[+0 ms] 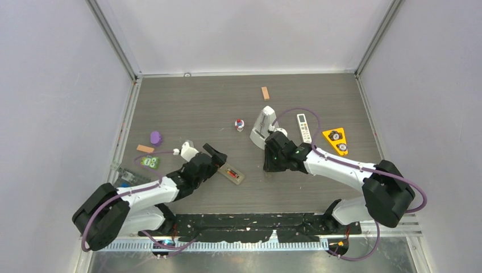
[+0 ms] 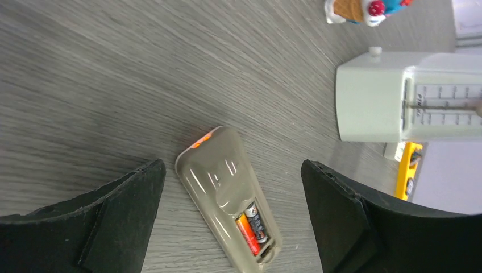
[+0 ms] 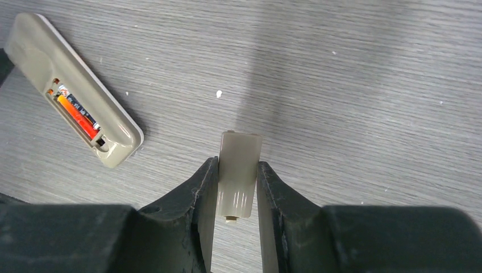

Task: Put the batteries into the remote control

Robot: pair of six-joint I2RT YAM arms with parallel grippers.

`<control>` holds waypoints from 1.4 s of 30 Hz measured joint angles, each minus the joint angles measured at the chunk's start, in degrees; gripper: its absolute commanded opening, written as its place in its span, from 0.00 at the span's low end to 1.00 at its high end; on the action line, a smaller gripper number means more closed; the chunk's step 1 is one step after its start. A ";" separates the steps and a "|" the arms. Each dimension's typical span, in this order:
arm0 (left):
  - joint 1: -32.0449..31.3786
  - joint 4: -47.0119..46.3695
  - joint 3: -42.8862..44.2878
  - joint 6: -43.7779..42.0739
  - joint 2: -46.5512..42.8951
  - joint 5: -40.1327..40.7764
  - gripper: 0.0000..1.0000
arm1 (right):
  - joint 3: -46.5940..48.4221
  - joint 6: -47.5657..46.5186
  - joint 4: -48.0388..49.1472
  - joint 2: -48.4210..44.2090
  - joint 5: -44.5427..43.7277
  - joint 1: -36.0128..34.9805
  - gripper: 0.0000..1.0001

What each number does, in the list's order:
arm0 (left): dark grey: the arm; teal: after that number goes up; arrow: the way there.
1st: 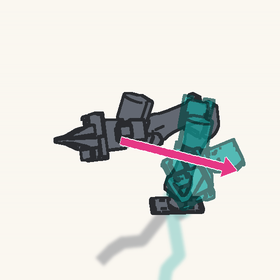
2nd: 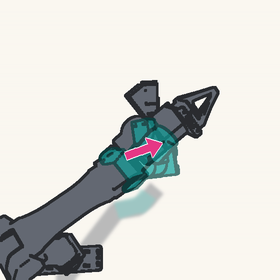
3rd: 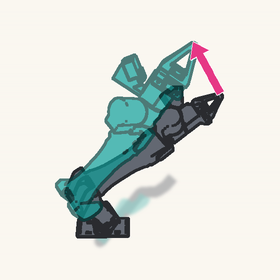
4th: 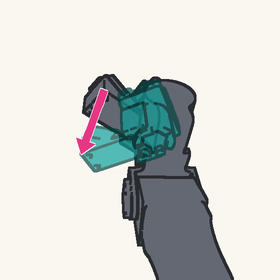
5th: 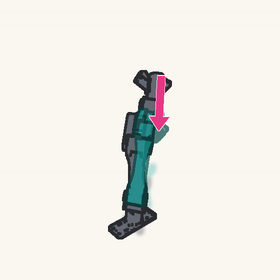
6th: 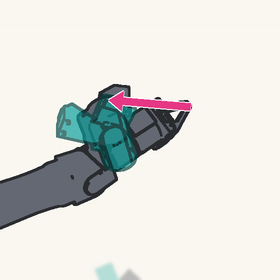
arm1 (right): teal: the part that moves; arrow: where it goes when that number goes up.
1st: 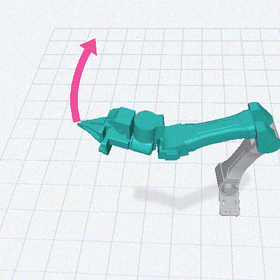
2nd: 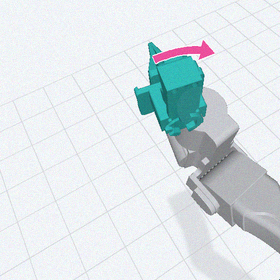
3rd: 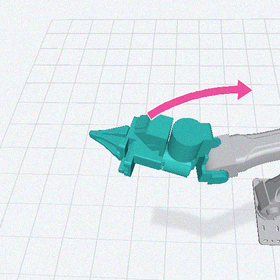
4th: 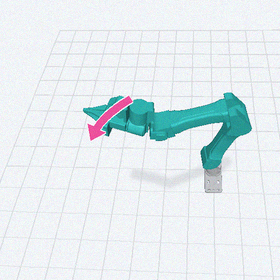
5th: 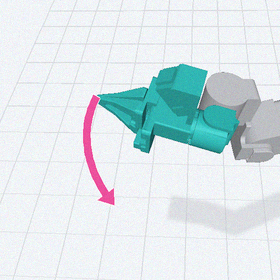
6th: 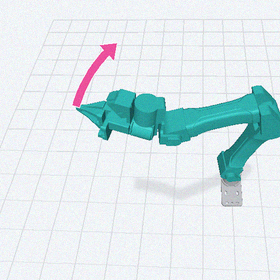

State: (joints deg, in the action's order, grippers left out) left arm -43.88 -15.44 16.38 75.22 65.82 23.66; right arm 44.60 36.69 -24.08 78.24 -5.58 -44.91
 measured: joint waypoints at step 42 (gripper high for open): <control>9.68 9.51 6.73 -11.45 -21.66 -57.59 0.60 | 2.99 -37.62 13.14 -12.92 21.77 -14.88 0.18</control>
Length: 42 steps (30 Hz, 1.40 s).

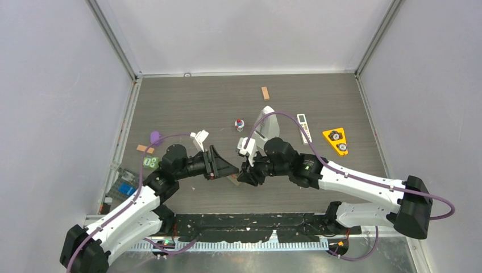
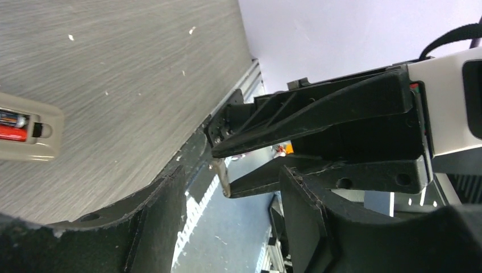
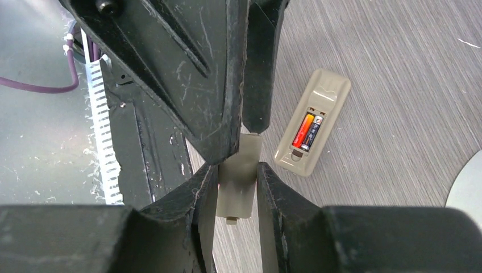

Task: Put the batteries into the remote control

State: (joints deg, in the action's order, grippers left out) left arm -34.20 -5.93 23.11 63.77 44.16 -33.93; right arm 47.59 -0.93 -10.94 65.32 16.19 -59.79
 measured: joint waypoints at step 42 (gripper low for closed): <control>0.46 -5.57 -1.25 4.96 1.09 -7.78 0.00 | -3.91 -0.59 2.97 -4.94 0.13 -2.08 0.68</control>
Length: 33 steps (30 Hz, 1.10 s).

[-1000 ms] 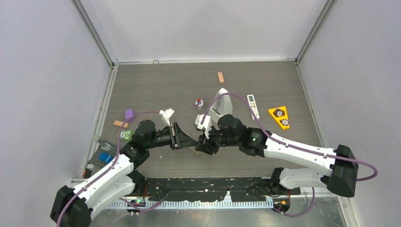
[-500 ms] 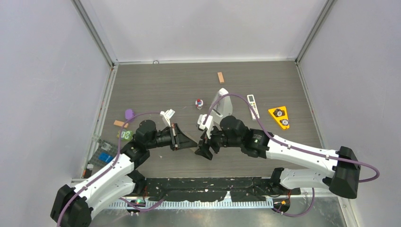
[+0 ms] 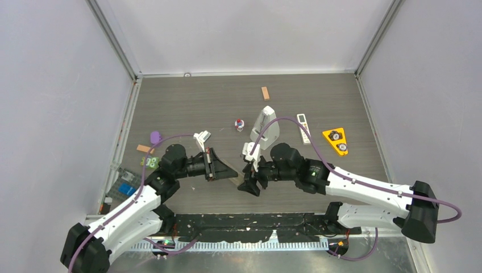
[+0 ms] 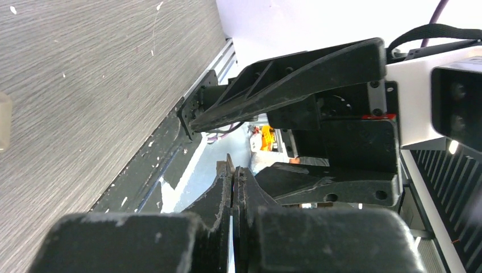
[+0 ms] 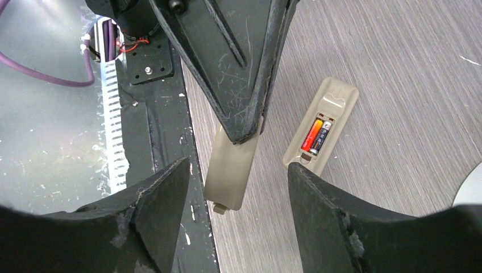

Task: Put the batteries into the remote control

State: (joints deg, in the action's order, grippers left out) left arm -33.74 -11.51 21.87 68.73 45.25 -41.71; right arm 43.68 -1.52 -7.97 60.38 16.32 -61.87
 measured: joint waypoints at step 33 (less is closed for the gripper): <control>1.25 -2.89 -0.66 4.44 1.27 0.98 0.00 | -1.60 0.90 1.55 -1.46 -6.54 -1.95 0.55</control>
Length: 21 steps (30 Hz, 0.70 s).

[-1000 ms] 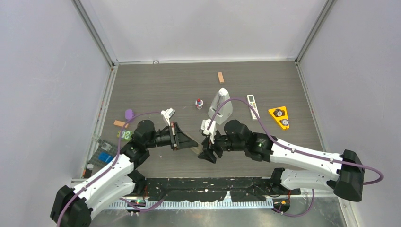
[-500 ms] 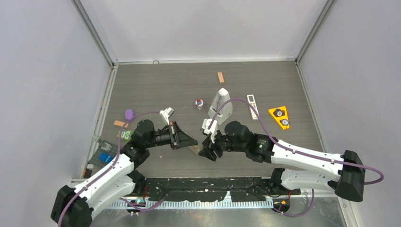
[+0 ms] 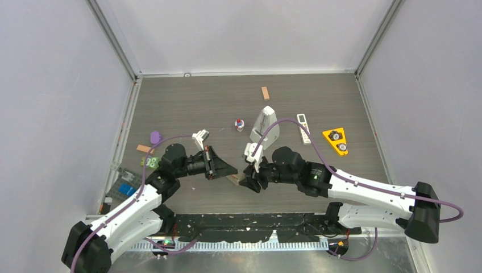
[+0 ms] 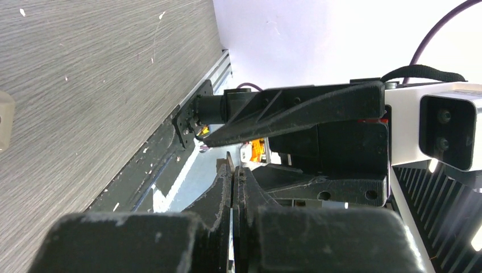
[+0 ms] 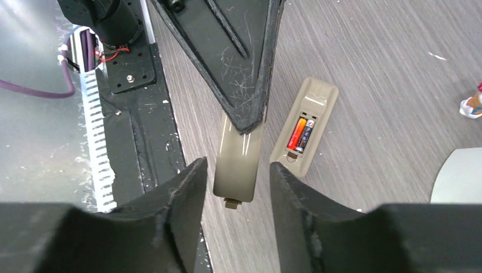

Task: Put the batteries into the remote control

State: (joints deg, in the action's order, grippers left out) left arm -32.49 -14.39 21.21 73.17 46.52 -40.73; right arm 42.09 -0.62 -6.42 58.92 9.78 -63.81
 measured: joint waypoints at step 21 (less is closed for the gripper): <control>1.16 -0.61 -0.70 0.39 0.17 -0.92 0.43 | 0.00 -0.09 0.17 1.22 -2.49 -1.01 0.14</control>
State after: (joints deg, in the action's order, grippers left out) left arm -31.33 -15.00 20.51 73.56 46.70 -41.65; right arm 42.09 -0.71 -6.24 60.14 7.29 -64.82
